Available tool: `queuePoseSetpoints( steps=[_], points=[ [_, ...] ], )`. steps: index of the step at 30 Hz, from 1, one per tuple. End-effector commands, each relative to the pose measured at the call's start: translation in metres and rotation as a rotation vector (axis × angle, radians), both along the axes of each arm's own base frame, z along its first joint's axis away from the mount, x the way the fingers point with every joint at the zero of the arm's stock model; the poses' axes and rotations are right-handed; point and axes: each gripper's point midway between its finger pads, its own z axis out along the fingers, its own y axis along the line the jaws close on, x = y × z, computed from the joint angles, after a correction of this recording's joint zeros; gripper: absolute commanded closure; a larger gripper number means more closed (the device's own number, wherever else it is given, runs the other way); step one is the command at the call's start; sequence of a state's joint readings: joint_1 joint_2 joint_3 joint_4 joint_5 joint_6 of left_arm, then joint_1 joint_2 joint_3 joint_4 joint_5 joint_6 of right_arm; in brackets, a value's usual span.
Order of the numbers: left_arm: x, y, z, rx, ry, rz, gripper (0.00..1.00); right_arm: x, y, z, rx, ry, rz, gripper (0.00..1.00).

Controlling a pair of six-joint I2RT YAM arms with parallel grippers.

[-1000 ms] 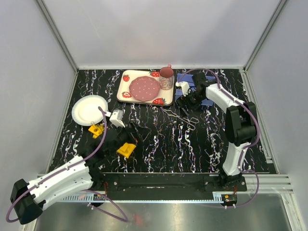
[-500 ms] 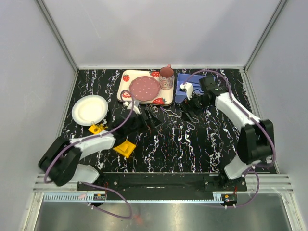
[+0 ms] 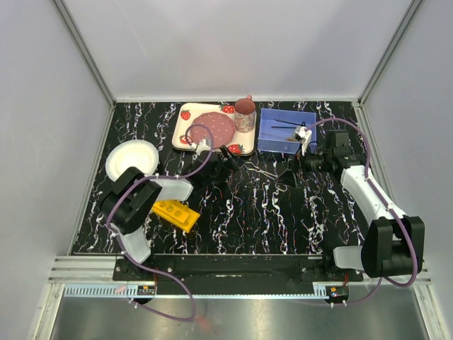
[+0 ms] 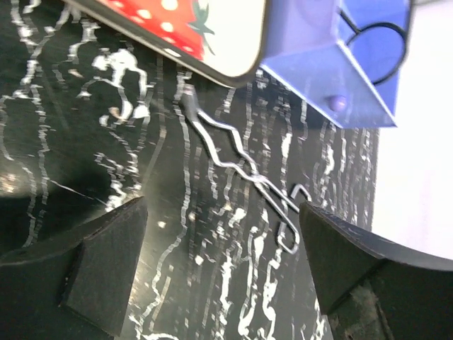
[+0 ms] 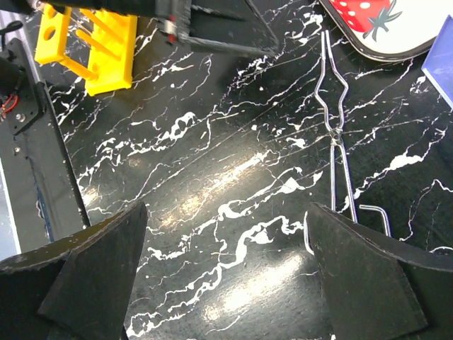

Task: Organize the chemistry lab equipment

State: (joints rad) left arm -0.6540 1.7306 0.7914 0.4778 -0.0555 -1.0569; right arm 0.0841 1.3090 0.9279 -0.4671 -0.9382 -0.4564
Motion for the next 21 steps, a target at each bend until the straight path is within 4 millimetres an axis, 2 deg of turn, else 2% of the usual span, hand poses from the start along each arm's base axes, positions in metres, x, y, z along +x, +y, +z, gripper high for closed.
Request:
queuePoseSetpoints(
  steps=[1, 5, 12, 14, 21],
  points=[
    [0.035, 0.005, 0.004, -0.077, -0.061, 0.125, 0.12, 0.003, 0.005, 0.029, 0.091, -0.111, 0.048, 0.00],
    [0.048, 0.008, -0.002, -0.115, -0.053, 0.162, 0.17, 0.006, 0.000, 0.027, 0.098, -0.097, 0.033, 0.00],
    [0.061, 0.011, -0.031, -0.149, 0.017, 0.210, 0.30, 0.007, -0.005, 0.026, 0.107, -0.084, 0.024, 0.00],
    [0.063, 0.007, -0.037, -0.186, 0.035, 0.203, 0.38, 0.007, -0.006, 0.027, 0.108, -0.086, 0.021, 0.00],
    [0.072, 0.001, -0.047, -0.230, 0.078, 0.208, 0.46, 0.007, -0.007, 0.027, 0.118, -0.081, 0.024, 0.00]
  ],
)
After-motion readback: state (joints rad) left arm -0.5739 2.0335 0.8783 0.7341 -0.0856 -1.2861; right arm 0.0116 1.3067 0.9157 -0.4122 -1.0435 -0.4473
